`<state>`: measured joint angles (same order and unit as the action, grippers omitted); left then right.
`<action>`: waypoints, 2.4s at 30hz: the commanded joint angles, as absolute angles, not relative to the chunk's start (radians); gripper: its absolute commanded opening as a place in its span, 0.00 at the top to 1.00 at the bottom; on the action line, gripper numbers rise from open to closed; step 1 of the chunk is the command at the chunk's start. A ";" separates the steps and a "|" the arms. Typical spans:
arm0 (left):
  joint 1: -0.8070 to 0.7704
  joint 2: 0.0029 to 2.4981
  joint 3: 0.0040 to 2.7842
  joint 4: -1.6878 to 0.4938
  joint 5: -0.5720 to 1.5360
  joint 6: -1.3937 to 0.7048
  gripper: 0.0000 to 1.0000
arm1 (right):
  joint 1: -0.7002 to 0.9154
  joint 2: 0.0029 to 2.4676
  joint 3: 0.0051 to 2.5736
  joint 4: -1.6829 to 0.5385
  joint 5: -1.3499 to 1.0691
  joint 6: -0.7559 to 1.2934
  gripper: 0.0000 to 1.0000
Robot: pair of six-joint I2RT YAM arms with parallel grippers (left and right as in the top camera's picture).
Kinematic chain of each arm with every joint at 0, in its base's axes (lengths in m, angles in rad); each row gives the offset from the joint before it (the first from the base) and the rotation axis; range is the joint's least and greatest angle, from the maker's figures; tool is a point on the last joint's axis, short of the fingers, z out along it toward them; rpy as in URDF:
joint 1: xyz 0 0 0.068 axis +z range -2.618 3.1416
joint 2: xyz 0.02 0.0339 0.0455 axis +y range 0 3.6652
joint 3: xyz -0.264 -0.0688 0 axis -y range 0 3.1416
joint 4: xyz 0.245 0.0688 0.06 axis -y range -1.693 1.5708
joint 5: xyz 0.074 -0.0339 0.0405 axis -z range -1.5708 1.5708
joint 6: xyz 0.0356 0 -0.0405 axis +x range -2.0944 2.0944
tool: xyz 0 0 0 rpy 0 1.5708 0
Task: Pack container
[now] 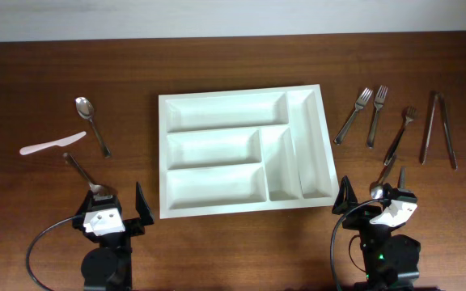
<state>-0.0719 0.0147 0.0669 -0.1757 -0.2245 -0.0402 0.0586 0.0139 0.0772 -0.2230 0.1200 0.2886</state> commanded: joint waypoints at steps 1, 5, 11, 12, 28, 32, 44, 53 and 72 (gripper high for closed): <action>-0.076 0.008 0.057 -0.176 -0.231 -0.017 0.01 | 0.052 0.004 0.068 -0.220 0.133 0.297 0.01; -0.076 0.008 0.057 -0.176 -0.231 -0.017 0.01 | 0.052 0.004 0.068 -0.220 0.133 0.297 0.01; -0.076 0.008 0.057 -0.176 -0.231 -0.017 0.01 | 0.052 0.004 0.068 -0.222 0.120 0.297 0.01; -0.076 0.008 0.057 -0.176 -0.231 -0.017 0.01 | 0.052 0.004 0.068 -0.223 0.114 0.297 0.01; -0.076 0.008 0.057 -0.173 -0.225 -0.018 0.01 | 0.052 0.004 0.068 -0.215 0.004 0.297 0.01; -0.076 0.008 0.057 -0.170 -0.048 -0.066 0.01 | 0.052 0.004 0.075 -0.224 -0.068 0.297 0.01; -0.075 0.220 0.303 -0.305 -0.049 -0.066 0.01 | 0.052 0.157 0.339 -0.398 -0.121 0.029 0.01; 0.004 0.773 0.630 -0.304 -0.048 -0.067 0.01 | 0.052 0.647 0.715 -0.601 -0.120 -0.049 0.01; 0.368 1.470 1.181 -0.286 0.170 -0.052 0.01 | 0.031 1.456 1.476 -1.145 -0.159 0.041 0.02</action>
